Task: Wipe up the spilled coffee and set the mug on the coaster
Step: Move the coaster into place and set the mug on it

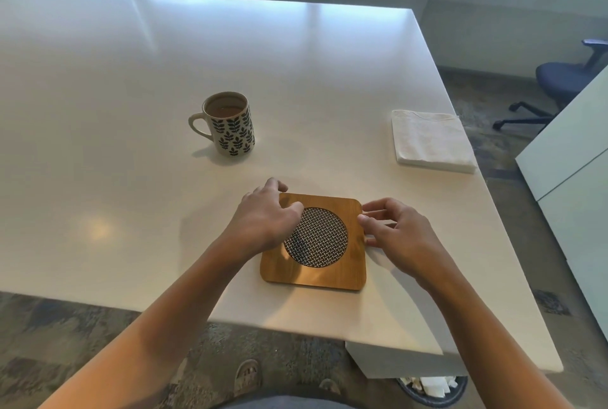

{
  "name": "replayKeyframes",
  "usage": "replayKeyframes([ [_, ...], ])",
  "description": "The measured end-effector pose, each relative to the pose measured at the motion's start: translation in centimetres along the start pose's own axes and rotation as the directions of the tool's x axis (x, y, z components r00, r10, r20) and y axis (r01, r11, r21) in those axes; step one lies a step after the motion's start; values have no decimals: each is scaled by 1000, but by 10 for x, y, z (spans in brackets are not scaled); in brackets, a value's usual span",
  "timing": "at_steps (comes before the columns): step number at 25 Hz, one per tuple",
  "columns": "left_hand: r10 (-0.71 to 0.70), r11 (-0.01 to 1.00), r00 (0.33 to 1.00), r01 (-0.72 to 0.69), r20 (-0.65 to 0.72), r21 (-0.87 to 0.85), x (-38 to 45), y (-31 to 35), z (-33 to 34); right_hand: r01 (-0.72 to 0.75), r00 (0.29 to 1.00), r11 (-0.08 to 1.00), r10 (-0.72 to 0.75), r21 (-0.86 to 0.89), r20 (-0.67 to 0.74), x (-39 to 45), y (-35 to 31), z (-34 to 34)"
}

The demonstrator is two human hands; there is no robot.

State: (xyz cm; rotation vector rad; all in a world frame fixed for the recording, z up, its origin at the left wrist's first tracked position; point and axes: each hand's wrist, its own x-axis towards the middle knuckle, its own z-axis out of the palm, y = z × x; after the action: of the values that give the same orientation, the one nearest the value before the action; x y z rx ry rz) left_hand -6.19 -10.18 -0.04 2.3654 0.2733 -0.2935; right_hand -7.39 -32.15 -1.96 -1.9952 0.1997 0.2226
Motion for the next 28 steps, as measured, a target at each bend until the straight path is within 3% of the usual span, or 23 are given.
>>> replayKeyframes([
  [6, 81, 991, 994, -88, -72, -104, 8, -11, -15, 106, 993, 945, -118, -308, -19, 13, -24, -6],
  [17, 126, 902, 853, -311, -506, -300, 50, -34, -79, 309, 943, 939, -282, -150, 177, 81, -82, 64],
  [24, 198, 901, 791, -380, -579, -210, 103, -57, -107, 342, 928, 920, -299, -192, 222, 143, -108, 117],
  [28, 281, 902, 845, -394, -456, -174, 135, -61, -116, 414, 886, 902, -367, -127, 283, 168, -122, 143],
])
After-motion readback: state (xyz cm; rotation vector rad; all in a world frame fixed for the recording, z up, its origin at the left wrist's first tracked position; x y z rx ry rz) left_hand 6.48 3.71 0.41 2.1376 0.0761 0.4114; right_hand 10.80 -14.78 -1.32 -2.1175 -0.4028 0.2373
